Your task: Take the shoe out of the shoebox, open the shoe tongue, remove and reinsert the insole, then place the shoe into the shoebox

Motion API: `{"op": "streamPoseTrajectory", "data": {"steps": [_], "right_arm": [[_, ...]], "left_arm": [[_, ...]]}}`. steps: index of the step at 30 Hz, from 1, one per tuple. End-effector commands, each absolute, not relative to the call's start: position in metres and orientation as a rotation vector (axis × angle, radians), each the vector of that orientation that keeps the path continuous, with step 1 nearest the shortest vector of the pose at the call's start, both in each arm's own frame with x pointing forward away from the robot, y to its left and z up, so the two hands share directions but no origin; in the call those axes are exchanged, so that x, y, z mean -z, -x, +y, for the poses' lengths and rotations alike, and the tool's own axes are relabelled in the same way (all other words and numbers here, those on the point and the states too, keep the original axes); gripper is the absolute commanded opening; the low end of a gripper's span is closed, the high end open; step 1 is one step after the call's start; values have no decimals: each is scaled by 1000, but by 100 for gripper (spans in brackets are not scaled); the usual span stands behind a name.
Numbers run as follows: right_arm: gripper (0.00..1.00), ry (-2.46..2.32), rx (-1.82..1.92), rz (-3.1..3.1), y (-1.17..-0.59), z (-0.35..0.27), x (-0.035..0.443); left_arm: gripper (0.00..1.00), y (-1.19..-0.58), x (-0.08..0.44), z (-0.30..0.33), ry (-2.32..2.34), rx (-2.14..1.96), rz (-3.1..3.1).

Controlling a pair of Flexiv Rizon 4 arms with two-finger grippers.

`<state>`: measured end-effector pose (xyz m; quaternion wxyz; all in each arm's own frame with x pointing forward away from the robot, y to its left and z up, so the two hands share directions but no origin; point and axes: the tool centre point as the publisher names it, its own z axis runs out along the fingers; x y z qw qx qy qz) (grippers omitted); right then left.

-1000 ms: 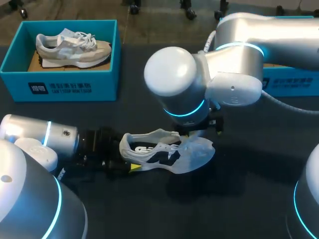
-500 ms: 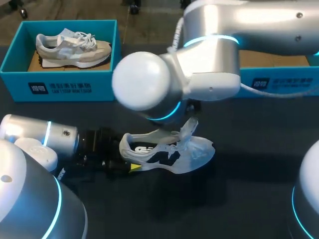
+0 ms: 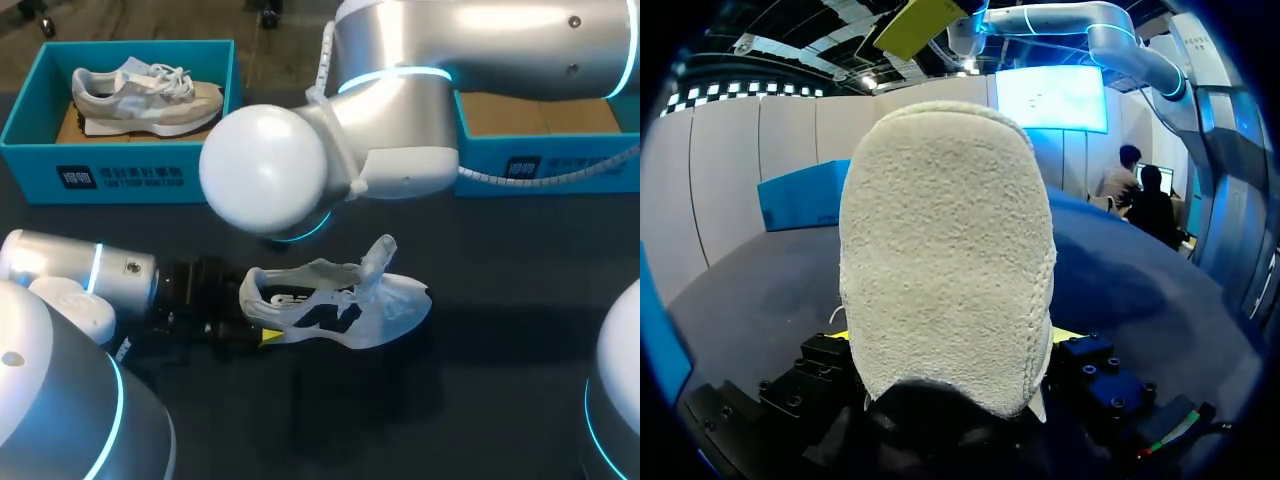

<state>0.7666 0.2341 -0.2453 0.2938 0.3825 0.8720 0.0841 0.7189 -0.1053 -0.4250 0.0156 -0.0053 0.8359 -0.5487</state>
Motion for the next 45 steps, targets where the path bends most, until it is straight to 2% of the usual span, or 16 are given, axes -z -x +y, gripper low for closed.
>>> {"op": "streamPoseTrajectory", "data": {"steps": [1,7,22,23,30,31,32,33,45], "right_arm": [[100,-785,-165,2515,-770,230,235],[100,-572,-147,2678,-766,238,226],[100,-579,-168,2718,-759,236,228],[100,-526,-70,2793,-763,243,237],[100,-162,-76,2858,-761,253,265],[49,-169,-72,2859,-759,253,267],[22,-168,-85,2852,-757,252,269],[0,-150,-91,2851,-755,252,270],[0,-122,-53,2871,-741,251,265]], "left_arm": [[0,-718,426,-105,17,1705,2598],[0,-718,426,-105,17,1705,2598],[0,-718,426,-105,17,1705,2598],[0,-718,426,-105,17,1705,2598],[0,-718,426,-105,17,1705,2598],[0,-718,426,-105,17,1705,2598],[0,-718,426,-105,17,1705,2598],[0,-718,426,-105,17,1705,2598],[0,-718,426,-105,17,1705,2598]]}}
